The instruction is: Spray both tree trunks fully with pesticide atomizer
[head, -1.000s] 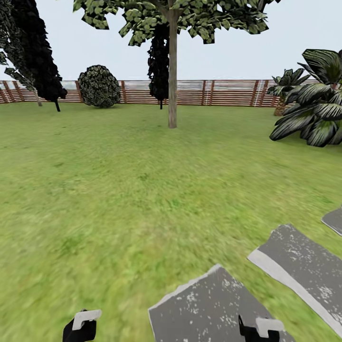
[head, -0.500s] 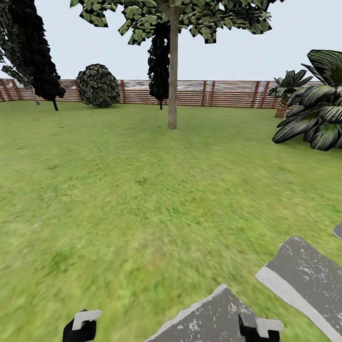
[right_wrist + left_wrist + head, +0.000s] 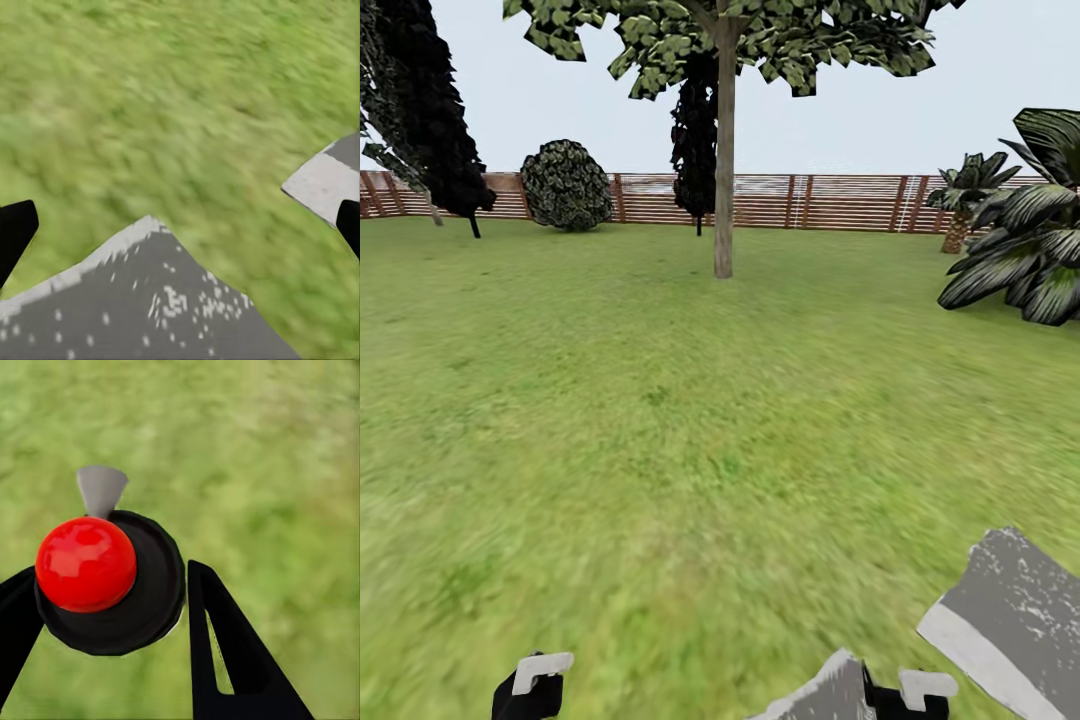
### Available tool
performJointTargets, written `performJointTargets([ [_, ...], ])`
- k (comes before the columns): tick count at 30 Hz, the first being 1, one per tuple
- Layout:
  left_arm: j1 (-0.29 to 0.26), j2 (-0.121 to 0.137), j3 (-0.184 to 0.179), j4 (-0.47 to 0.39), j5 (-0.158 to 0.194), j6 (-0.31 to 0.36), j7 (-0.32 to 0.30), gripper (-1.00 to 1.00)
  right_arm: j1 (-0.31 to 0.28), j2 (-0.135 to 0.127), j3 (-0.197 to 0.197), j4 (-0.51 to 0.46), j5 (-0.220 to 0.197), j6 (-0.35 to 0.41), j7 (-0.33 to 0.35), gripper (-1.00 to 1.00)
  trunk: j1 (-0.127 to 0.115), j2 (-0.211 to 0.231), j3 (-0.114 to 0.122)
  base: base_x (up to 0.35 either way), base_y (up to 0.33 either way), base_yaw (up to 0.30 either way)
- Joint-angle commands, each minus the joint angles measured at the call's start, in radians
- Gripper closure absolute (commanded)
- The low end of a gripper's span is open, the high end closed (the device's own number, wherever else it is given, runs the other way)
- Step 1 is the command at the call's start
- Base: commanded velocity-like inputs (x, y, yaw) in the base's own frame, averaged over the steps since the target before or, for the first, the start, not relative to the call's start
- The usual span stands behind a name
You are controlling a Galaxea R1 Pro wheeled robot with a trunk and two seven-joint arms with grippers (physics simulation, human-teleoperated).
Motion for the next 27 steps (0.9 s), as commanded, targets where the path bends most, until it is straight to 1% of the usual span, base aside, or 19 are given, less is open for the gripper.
performJointTargets([
  [1,-0.001,0.000,0.000,0.001,0.005,-0.003,0.000,1.00,-0.001,0.000,-0.004,0.001,0.010,-0.003,-0.004,-1.00,0.000,0.000,-0.001,0.337,0.000,0.000],
  [27,-0.001,0.000,0.000,0.001,0.005,-0.003,0.000,1.00,0.000,0.000,-0.004,0.001,0.011,-0.003,-0.004,-1.00,0.000,0.000,-0.001,0.337,0.000,0.000],
])
